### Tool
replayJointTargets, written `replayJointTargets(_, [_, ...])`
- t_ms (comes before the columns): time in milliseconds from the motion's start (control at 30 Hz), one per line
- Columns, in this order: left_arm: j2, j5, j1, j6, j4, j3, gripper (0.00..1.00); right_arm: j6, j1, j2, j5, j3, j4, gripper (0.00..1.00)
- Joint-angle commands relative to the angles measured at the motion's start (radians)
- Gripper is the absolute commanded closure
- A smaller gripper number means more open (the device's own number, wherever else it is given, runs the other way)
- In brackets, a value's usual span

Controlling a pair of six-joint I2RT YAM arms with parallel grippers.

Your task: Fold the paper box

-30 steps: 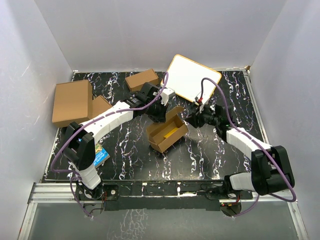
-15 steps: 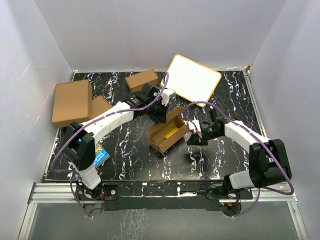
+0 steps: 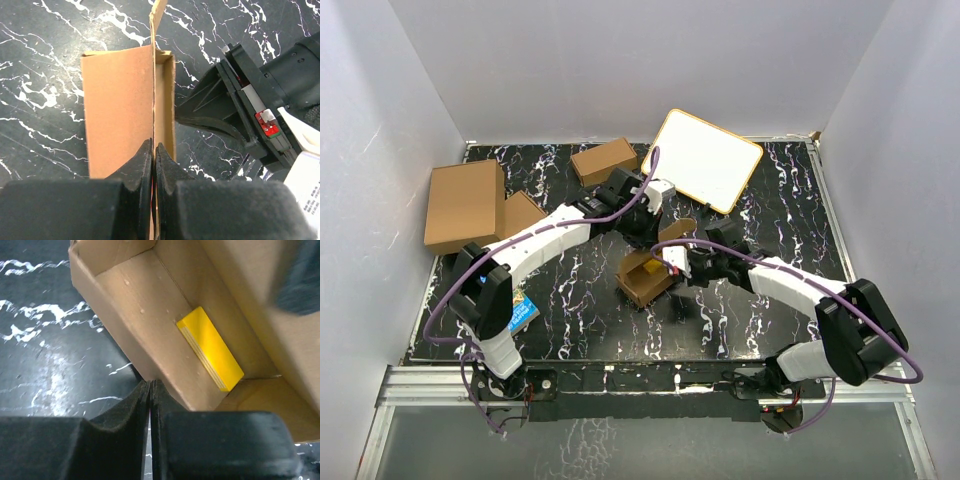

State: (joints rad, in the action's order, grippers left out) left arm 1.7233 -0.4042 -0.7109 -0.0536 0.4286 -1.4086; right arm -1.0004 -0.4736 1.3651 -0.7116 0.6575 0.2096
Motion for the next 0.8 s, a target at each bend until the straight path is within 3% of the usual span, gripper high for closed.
replayJointTargets(0, [0.001, -0.071, -0.013, -0.039, -0.035, 0.032, 1.0, 0.192, -0.014, -0.002, 0.09, 0.007, -0.244, 0.88])
replayJointTargets(167, [0.014, -0.079, -0.016, -0.057, -0.068, 0.056, 1.0, 0.28, -0.019, 0.017, 0.101, -0.003, -0.324, 0.86])
replayJointTargets(267, [0.033, -0.068, -0.019, -0.054, -0.06, 0.053, 1.0, 0.258, -0.02, 0.017, 0.061, 0.007, -0.28, 0.85])
replayJointTargets(567, [0.046, -0.02, -0.022, -0.045, -0.07, 0.104, 1.0, -0.282, 0.151, -0.037, -0.312, 0.183, 0.423, 0.8])
replayJointTargets(767, [0.037, 0.0, -0.022, -0.051, -0.088, 0.131, 1.0, -0.321, 0.227, -0.056, -0.33, 0.217, 0.527, 0.79])
